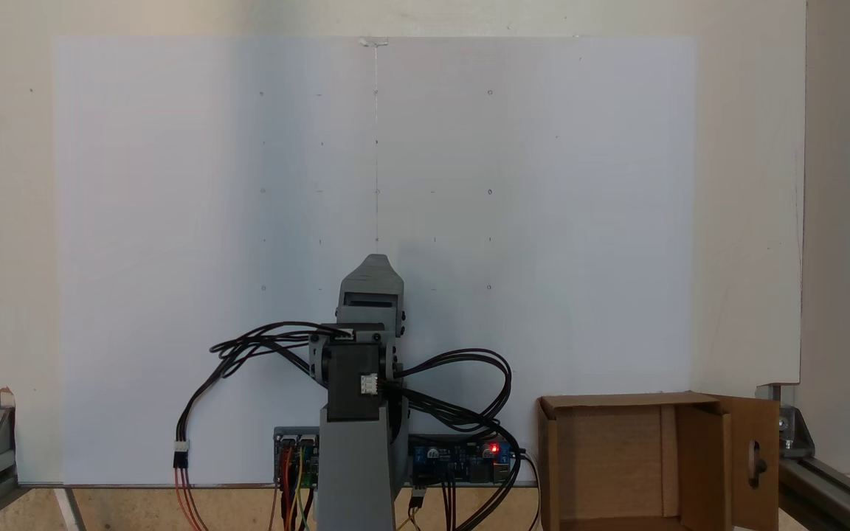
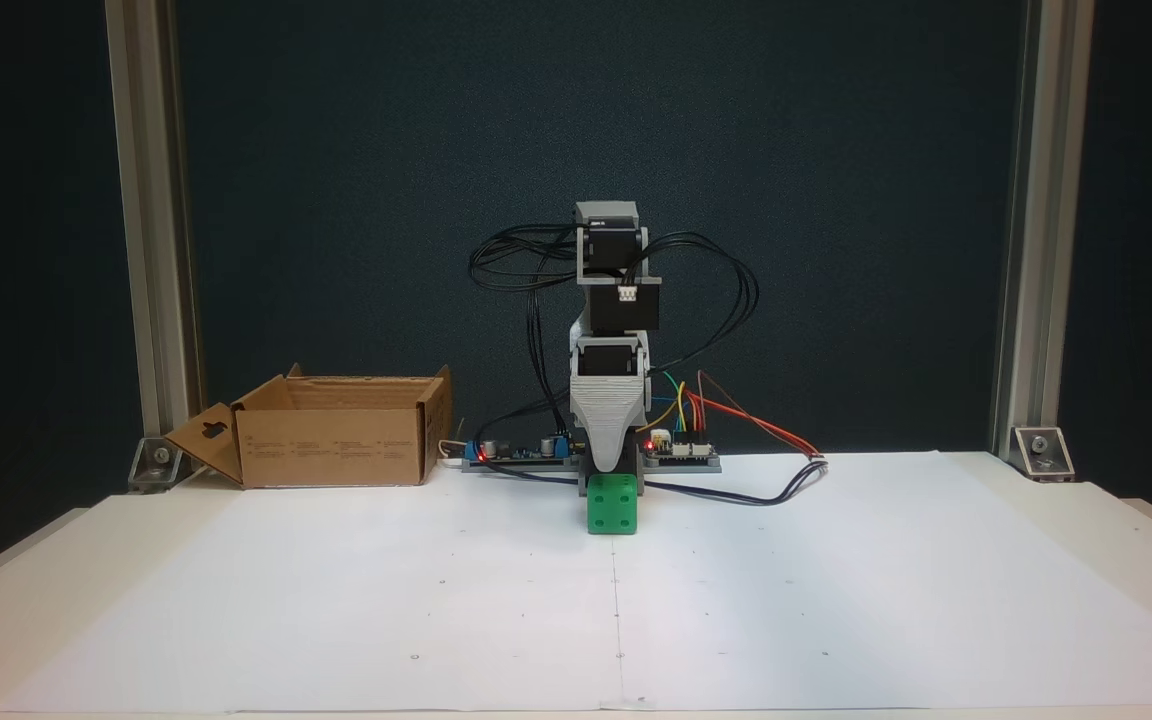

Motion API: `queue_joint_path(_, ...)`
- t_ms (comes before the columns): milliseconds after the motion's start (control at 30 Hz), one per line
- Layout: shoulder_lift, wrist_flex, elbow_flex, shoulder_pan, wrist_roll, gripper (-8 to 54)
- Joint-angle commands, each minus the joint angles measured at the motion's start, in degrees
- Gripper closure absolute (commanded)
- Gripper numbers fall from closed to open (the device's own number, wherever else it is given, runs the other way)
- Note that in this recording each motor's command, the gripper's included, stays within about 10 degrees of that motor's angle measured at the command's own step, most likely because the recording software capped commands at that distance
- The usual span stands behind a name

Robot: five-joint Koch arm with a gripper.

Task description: Grasp a green dice and put it in the bin.

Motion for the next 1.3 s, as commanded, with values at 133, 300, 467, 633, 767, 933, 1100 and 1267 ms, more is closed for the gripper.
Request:
queue_joint_path(133,0.4,-3.0,0.2,-0.4,2.3,1.9)
queue_joint_path(300,-2.5,-4.0,0.8,-0.3,2.5,1.9)
queue_joint_path(467,-5.4,-5.5,1.2,-0.3,2.5,1.9)
queue_joint_path(633,-8.0,-8.7,3.0,-0.3,2.5,1.9)
queue_joint_path(767,-9.4,-12.0,5.3,-0.3,2.5,1.9)
queue_joint_path(933,-10.5,-14.2,7.0,-0.3,2.5,2.0)
queue_joint_path(1100,-12.8,-15.6,7.2,-0.2,2.6,2.1)
queue_joint_path(1267,-14.9,-15.8,7.2,0.4,2.5,2.1)
